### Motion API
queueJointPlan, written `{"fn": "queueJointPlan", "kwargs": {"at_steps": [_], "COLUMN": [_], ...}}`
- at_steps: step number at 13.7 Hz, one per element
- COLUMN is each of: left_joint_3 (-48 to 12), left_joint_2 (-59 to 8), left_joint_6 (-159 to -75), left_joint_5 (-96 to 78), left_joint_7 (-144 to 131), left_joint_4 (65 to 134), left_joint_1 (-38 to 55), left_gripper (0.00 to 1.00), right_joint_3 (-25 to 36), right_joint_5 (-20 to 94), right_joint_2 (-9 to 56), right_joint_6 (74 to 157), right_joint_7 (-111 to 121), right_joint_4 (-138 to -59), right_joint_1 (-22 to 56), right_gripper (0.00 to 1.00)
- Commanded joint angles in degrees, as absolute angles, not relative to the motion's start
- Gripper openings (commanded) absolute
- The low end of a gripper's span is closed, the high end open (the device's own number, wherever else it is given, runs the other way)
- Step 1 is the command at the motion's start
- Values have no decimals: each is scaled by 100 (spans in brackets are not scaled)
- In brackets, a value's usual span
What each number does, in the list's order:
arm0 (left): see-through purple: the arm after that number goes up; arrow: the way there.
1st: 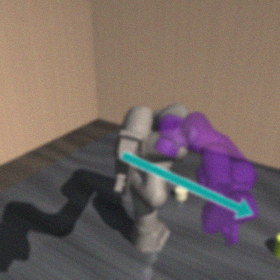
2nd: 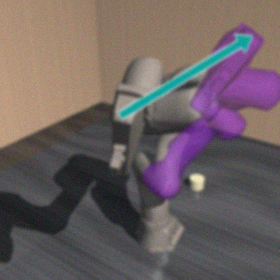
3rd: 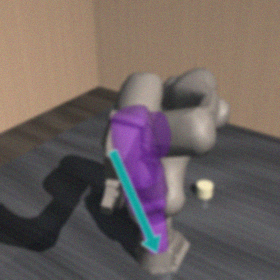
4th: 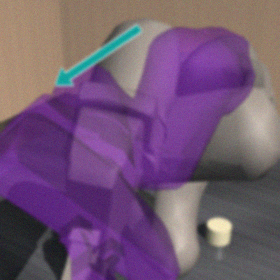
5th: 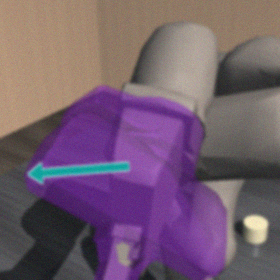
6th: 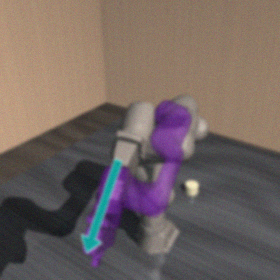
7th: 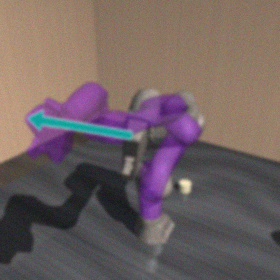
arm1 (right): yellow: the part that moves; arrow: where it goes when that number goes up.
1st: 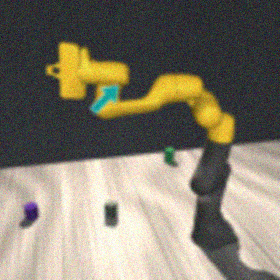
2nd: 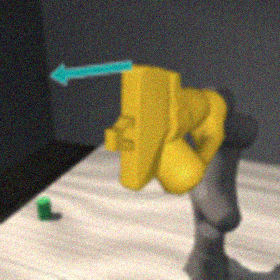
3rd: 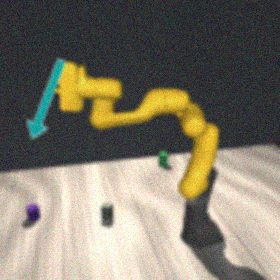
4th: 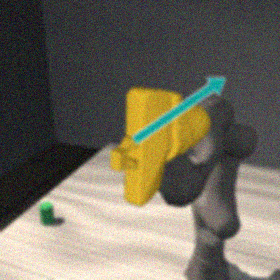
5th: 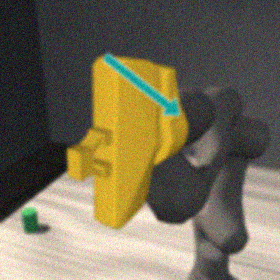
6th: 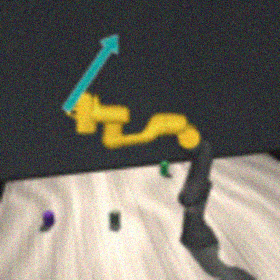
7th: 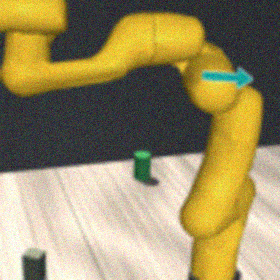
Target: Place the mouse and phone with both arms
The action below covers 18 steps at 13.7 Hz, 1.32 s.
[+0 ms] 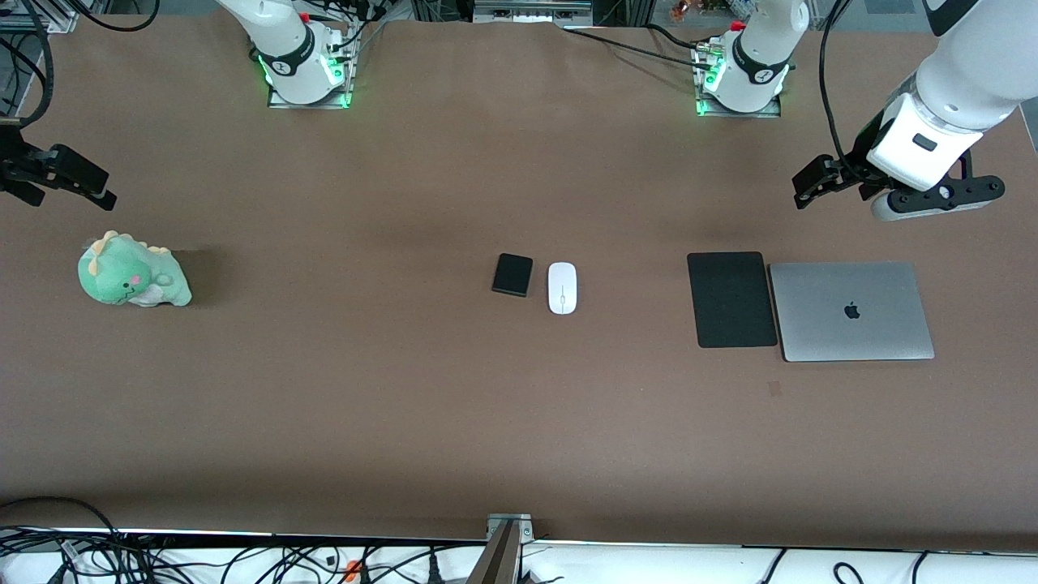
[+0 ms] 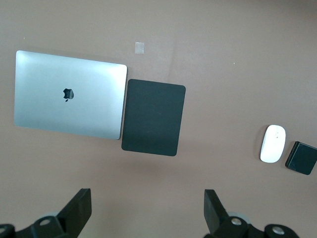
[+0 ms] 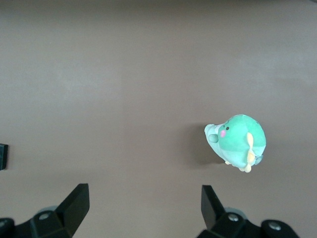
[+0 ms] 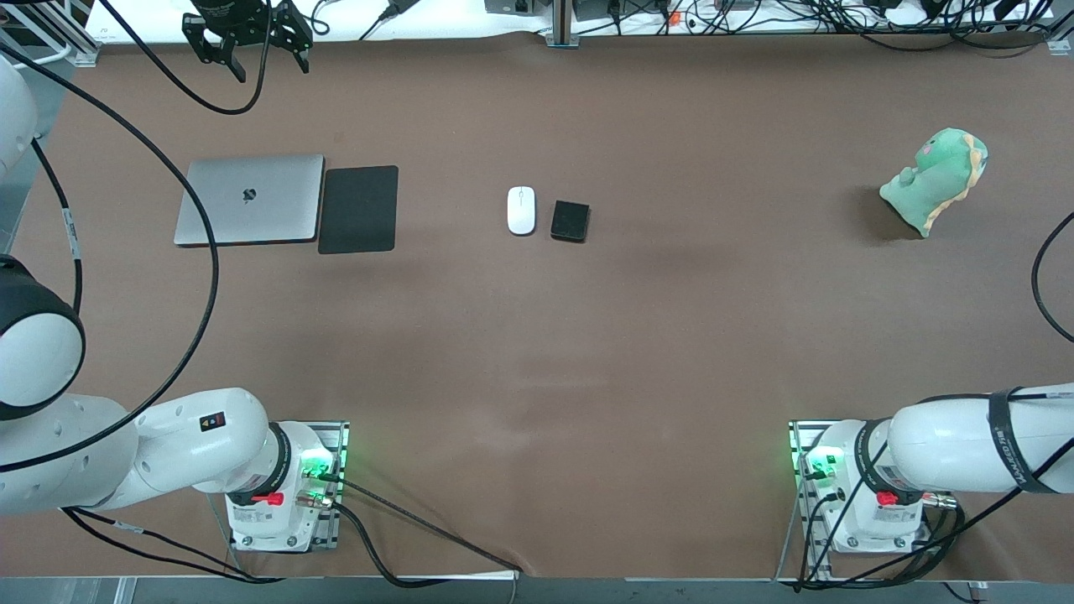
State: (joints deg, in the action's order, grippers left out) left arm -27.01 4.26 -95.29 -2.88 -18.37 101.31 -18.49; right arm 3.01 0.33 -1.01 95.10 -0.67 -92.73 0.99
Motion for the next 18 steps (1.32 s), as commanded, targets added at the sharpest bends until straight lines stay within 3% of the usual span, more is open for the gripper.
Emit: {"fn": "queueJointPlan", "kwargs": {"at_steps": [1, 18], "left_joint_3": [-2716, -2777], "left_joint_2": [369, 387], "left_joint_6": [-9404, -9228], "left_joint_5": [-211, -202], "left_joint_7": [-1714, -1784], "left_joint_4": [10055, 10055], "left_joint_1": [-1881, -1881], "left_gripper": [100, 100], "right_joint_3": [264, 255], "right_joint_5": [149, 184], "right_joint_2": [-53, 1054], "right_joint_6": [9475, 9992], "right_joint_7": [-53, -97], "right_joint_4": [-9325, -9343], "right_joint_1": [132, 729], "right_gripper": [100, 100]}}
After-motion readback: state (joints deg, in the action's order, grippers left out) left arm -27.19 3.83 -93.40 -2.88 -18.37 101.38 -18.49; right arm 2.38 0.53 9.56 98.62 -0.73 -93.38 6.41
